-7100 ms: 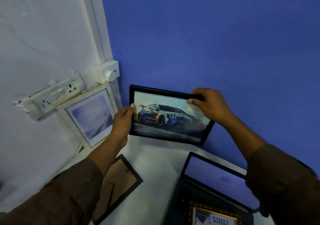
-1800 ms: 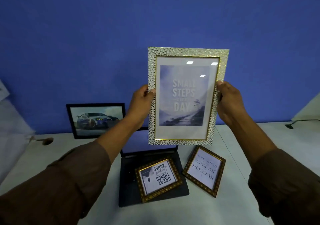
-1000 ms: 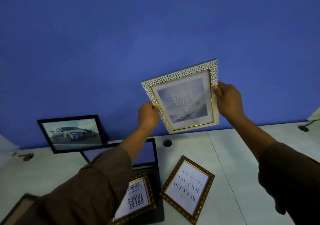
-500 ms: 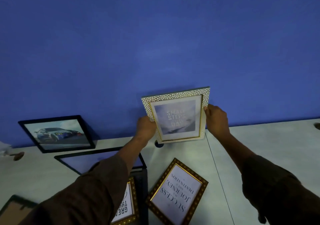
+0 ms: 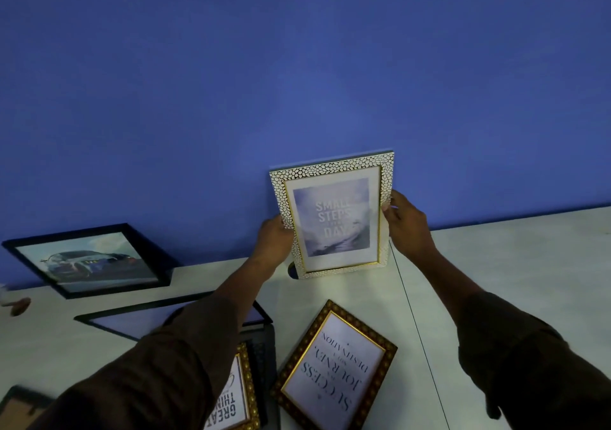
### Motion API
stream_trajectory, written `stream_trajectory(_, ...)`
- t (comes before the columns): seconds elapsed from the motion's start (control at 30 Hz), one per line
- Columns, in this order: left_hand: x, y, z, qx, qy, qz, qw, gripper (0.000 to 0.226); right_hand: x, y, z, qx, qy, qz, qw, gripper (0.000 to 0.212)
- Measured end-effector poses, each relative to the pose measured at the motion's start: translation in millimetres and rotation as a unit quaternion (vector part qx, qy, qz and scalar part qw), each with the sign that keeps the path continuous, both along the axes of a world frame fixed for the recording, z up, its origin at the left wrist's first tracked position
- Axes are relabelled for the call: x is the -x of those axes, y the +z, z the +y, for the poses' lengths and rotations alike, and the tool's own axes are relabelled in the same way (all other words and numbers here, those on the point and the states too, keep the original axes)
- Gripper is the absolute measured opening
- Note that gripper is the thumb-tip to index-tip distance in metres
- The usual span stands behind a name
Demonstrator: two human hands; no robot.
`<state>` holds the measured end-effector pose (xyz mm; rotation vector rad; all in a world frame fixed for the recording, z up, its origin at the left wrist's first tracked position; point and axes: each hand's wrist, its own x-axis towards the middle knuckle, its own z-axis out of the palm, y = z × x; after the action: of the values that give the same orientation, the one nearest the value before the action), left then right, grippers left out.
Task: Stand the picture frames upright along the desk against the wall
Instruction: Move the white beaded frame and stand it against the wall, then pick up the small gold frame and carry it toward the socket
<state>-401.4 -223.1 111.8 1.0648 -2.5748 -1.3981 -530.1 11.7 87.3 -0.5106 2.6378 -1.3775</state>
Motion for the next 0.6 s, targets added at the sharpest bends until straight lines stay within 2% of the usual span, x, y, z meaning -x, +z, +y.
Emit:
stream_trajectory(0.17,-0.1,-6.4,-3.8,-0.03,0.003,0.0,1.0,0.025,2.1,-0.1,-0.3,-0.002,-0.001,-0.053,0.999,0.043)
stream_trajectory(0.3,-9.2,-11.4,9.5,-0.059,0.062,0.009,0.996,0.019,-9.9,-7.5,0.5,-0.005,-0.068,-0.115,0.991,0.064)
stream_trajectory(0.37,-19.7,-19.6,22.4,-0.085,0.079,0.015,0.993,0.019,-30.4,-15.6,5.7,-0.002,-0.088,-0.142,0.986,0.061)
stream_trajectory(0.43,-36.2,-37.7,37.8,-0.098,0.044,-0.003,0.994,0.03,-63.6,-30.9,14.1,-0.013,-0.092,-0.171,0.981,0.053)
stream_trajectory(0.6,-87.0,-91.3,71.8,-0.118,0.004,-0.14,0.983,0.061,-161.2,-79.8,44.4,-0.049,-0.093,-0.313,0.944,0.066)
